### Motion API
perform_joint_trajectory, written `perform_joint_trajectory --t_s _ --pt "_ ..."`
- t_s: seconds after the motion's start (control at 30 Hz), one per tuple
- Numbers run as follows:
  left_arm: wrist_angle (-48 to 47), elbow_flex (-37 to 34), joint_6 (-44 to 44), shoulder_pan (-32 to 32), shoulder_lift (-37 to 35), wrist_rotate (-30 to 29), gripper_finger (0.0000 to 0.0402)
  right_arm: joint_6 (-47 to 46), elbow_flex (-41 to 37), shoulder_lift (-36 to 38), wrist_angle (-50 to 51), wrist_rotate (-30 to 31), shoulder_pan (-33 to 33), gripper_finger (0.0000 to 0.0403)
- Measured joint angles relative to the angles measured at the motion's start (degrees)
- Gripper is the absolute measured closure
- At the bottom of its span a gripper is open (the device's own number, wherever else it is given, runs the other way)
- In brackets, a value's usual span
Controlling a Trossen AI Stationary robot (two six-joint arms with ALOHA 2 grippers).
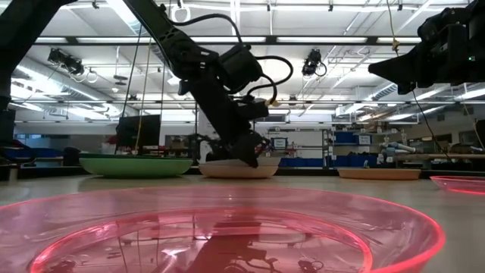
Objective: Stack plastic plates
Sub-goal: Stack the blue plate on top of the pink plate, then stack the orange plate on top of the blue plate
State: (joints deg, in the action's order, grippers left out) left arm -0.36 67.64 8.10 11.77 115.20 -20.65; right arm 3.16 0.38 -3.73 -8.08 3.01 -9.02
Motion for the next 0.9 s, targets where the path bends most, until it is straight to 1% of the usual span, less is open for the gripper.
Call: perform_joint_trajectory --t_s 0.2,0.33,0.43,0.5,0.6,0.67,0.7,0.8,0.83,0.9 --pt "-1.5 0.0 -0.3 -0.1 0.0 -0.4 0.0317 0.0 0.0 0.0 0.0 0.0 0.0 0.0379" --pt "-7.0 1.5 -1.4 -0.9 -1.4 -0.6 0.0292 0.0 0.0 0.0 0.0 0.0 0.0 0.0379" --pt "-11.8 2.3 -1.4 -2.7 -5.5 -0.7 0.0280 0.0 0.0 0.0 0.0 0.0 0.0 0.0379" --pt "-13.7 1.7 -1.1 -4.2 -9.7 0.4 0.0277 0.0 0.0 0.0 0.0 0.0 0.0 0.0379" --pt "-12.8 -1.3 -1.0 -5.9 -17.5 3.0 0.0276 0.0 0.0 0.0 0.0 0.0 0.0 0.0379" --pt "-9.2 -5.5 -1.1 -6.8 -23.3 5.8 0.0276 0.0 0.0 0.0 0.0 0.0 0.0 0.0379" --pt "-5.9 -8.5 -1.2 -7.2 -26.2 7.9 0.0276 0.0 0.0 0.0 0.0 0.0 0.0 0.0379" --pt "8.5 -20.6 -2.0 -8.3 -34.7 17.7 0.0276 0.0 0.0 0.0 0.0 0.0 0.0 0.0379" --pt "14.3 -24.9 -3.3 -8.7 -36.9 19.9 0.0276 0.0 0.0 0.0 -0.2 -0.1 0.0 0.0379" --pt "23.7 -32.6 -5.1 -10.0 -40.4 21.4 0.0276 -0.1 0.0 0.0 -1.8 0.0 0.0 0.0379"
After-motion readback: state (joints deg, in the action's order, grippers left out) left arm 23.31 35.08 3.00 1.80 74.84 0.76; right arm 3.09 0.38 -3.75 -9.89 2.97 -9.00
